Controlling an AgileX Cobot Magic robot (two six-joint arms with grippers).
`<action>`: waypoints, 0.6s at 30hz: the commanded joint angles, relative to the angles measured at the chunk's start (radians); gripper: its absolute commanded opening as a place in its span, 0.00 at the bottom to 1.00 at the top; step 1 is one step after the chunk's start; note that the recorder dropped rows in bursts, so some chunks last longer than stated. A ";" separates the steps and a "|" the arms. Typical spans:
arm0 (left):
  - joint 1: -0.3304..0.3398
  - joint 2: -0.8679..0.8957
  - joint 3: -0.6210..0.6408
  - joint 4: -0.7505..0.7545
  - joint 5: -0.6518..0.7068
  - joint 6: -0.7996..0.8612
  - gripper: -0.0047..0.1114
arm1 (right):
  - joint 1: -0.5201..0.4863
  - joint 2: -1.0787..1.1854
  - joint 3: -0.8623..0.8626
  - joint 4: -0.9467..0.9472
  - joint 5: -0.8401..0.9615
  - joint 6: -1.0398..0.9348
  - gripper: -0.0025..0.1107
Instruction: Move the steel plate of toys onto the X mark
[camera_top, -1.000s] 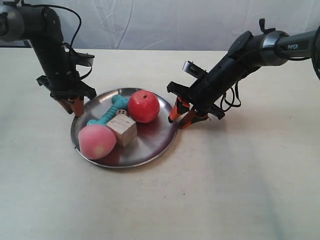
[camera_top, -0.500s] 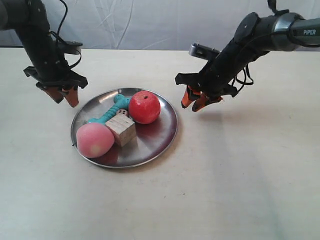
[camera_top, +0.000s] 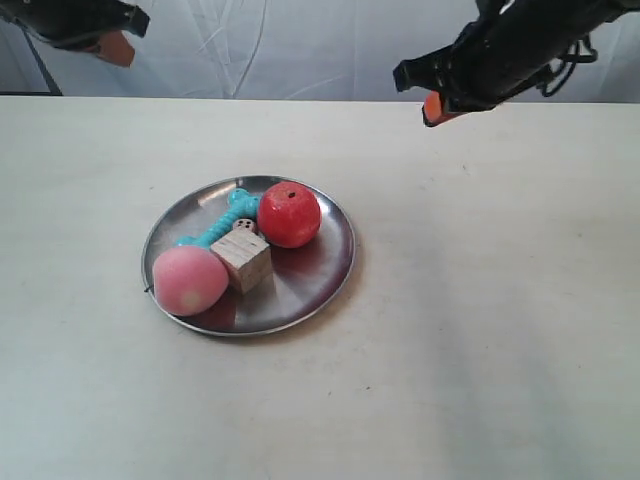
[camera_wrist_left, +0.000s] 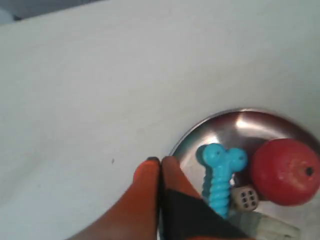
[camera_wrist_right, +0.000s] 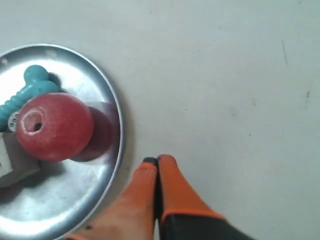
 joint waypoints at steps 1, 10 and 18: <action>0.002 -0.198 0.217 -0.188 -0.135 0.154 0.04 | 0.001 -0.258 0.248 0.043 -0.170 -0.020 0.02; 0.002 -0.452 0.632 -0.433 -0.264 0.427 0.04 | 0.009 -0.739 0.709 0.049 -0.367 -0.053 0.02; 0.002 -0.459 0.719 -0.383 -0.317 0.407 0.04 | 0.009 -0.987 0.854 0.061 -0.279 -0.043 0.02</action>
